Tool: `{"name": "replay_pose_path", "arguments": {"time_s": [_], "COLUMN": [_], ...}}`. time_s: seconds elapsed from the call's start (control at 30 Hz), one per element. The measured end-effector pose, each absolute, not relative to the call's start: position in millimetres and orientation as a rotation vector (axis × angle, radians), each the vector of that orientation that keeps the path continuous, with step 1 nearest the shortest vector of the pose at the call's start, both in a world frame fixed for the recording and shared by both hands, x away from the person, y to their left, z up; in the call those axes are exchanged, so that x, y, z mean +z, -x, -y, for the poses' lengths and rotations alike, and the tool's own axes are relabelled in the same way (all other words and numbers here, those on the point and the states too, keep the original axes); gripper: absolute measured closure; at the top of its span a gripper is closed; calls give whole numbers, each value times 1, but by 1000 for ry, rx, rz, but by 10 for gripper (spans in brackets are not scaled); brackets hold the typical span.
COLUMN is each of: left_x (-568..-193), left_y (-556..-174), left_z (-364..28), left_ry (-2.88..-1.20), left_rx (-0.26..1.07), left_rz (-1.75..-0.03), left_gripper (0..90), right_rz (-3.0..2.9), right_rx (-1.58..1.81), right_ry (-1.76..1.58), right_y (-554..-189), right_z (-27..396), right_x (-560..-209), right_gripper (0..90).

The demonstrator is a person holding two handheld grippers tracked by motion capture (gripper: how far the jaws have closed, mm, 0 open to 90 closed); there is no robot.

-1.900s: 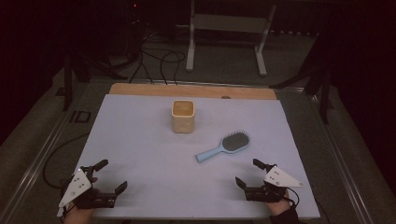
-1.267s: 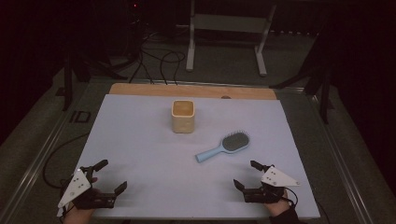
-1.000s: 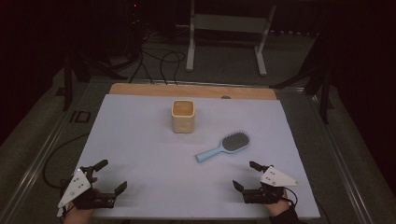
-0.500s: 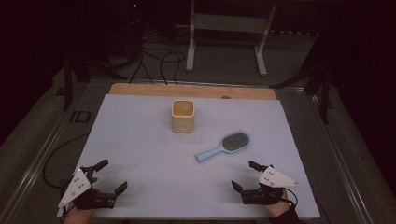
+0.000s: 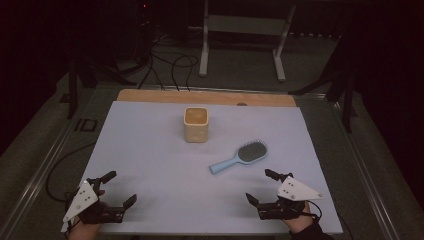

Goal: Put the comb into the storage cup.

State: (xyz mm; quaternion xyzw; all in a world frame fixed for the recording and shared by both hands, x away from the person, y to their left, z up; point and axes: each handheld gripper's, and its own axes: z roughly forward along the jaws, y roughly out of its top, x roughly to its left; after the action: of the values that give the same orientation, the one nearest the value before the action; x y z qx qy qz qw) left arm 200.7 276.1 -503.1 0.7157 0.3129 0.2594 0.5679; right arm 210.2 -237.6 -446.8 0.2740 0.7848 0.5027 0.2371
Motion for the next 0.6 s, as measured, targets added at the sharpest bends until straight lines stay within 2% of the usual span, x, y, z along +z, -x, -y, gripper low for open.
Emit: {"name": "replay_pose_path", "arguments": {"time_s": [0.23,0.6], "left_x": [-504,-503], "left_y": [-201,-201], "left_z": [-276,-276], "left_ry": [-1683,-1682], "left_rx": [604,605], "left_rz": [-735,-735], "left_gripper": [0,0], "right_rz": [-2126,-2126], "right_rx": [1384,1391], "right_ry": [-692,-652], "right_y": [-218,-235], "right_z": [233,224], "right_x": [-421,-403], "right_gripper": [80,81]}}
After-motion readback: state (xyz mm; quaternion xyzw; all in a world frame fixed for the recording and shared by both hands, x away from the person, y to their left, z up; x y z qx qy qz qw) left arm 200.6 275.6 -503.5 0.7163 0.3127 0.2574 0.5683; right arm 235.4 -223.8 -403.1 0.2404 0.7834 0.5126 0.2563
